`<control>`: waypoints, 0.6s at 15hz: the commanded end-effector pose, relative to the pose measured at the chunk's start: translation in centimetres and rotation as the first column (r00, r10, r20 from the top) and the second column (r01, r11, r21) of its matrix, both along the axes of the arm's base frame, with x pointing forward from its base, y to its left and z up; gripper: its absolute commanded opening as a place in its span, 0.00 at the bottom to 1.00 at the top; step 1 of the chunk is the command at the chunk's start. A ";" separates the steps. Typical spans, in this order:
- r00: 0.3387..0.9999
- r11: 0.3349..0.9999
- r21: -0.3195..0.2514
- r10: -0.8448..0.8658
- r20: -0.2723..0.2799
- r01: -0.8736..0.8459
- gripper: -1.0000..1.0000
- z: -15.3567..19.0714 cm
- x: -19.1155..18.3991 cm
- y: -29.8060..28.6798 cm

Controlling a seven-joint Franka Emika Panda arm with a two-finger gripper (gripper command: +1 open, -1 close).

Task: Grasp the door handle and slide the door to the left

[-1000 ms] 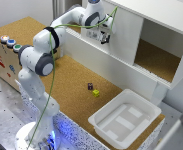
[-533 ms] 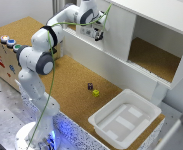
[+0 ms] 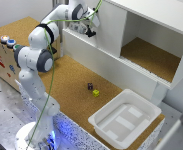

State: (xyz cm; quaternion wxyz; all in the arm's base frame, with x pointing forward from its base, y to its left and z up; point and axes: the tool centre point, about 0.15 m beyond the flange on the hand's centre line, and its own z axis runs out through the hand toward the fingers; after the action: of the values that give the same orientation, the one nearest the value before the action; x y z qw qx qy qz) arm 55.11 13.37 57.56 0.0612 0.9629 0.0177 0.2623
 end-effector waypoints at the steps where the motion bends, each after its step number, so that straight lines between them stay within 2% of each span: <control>1: 0.998 0.995 -0.078 -0.068 0.007 0.069 1.00 -3.1 -0.5 4.5; 2: 0.999 0.997 -0.057 -0.045 0.006 0.045 1.00 -3.1 -0.6 5.2; 5: 1.000 0.999 -0.048 -0.011 0.005 0.012 1.00 -3.2 -1.0 7.2; 9: 0.999 1.000 -0.023 -0.019 0.040 0.020 1.00 -1.7 -3.0 7.9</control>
State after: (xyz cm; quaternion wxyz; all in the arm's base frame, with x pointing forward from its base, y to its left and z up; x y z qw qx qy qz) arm 54.16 18.79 54.81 0.0523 0.9660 0.0294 0.2516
